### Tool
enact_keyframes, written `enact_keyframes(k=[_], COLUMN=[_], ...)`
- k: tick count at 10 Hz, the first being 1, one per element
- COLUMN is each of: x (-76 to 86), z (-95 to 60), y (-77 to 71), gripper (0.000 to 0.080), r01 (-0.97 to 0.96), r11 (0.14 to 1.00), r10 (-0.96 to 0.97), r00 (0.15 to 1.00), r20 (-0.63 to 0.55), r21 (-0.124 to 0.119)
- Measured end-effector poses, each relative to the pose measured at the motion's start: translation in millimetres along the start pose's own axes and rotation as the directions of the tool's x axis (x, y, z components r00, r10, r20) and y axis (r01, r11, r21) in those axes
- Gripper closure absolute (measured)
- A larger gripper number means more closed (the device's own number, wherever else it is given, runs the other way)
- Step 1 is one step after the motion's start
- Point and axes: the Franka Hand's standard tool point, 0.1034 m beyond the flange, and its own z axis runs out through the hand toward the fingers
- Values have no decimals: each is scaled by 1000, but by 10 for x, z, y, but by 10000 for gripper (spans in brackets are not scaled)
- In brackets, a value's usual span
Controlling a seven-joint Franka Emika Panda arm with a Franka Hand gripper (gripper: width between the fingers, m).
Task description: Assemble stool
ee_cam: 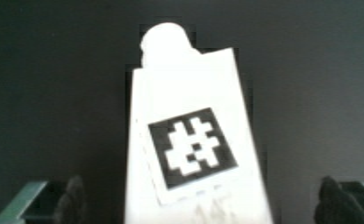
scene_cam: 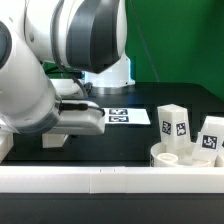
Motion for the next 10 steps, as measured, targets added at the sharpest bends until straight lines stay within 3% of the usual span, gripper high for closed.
enact_keyframes(k=[4, 5, 6, 7, 10], x=[7, 7, 7, 7, 6], z=[50, 50, 49, 49, -36], y=[1, 3, 3, 2, -51], gripper=[164, 332, 332, 476, 476], r01=[-7, -7, -7, -7, 2], r11=[1000, 1000, 1000, 1000, 1000], r10=[7, 7, 7, 7, -2], r00=[1000, 1000, 1000, 1000, 1000], r20=[8, 8, 8, 8, -3], r21=[0, 0, 0, 0, -4])
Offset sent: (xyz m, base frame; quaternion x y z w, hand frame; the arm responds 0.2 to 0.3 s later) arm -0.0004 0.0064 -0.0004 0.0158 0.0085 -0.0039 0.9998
